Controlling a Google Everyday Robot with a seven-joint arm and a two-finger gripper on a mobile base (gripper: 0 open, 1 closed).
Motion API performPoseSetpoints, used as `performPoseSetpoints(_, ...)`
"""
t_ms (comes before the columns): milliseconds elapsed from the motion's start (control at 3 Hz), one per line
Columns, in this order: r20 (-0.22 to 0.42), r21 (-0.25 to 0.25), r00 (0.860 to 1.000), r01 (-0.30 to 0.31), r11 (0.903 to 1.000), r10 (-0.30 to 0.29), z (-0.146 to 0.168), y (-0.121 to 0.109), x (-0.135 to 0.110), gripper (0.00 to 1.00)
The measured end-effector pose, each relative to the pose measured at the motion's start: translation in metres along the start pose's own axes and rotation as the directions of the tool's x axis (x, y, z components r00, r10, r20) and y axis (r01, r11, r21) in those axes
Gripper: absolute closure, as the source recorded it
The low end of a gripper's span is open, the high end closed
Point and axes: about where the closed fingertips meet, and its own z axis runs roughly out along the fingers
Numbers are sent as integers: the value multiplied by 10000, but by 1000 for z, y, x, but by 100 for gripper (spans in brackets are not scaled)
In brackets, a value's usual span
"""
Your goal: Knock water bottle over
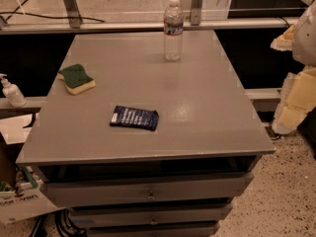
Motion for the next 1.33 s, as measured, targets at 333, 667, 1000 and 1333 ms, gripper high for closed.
performPoseSetpoints(333,4,2,10000,-1,10000,1,0,0,0,0)
performPoseSetpoints(667,209,125,9998,-36,9999,34,0,-3,-6,0)
performPoseSetpoints(1000,817,269,9964,-235,9994,212,7,-19,-27,0)
performPoseSetpoints(1333,1554,315,9861,-638,9975,582,28,-47,-60,0)
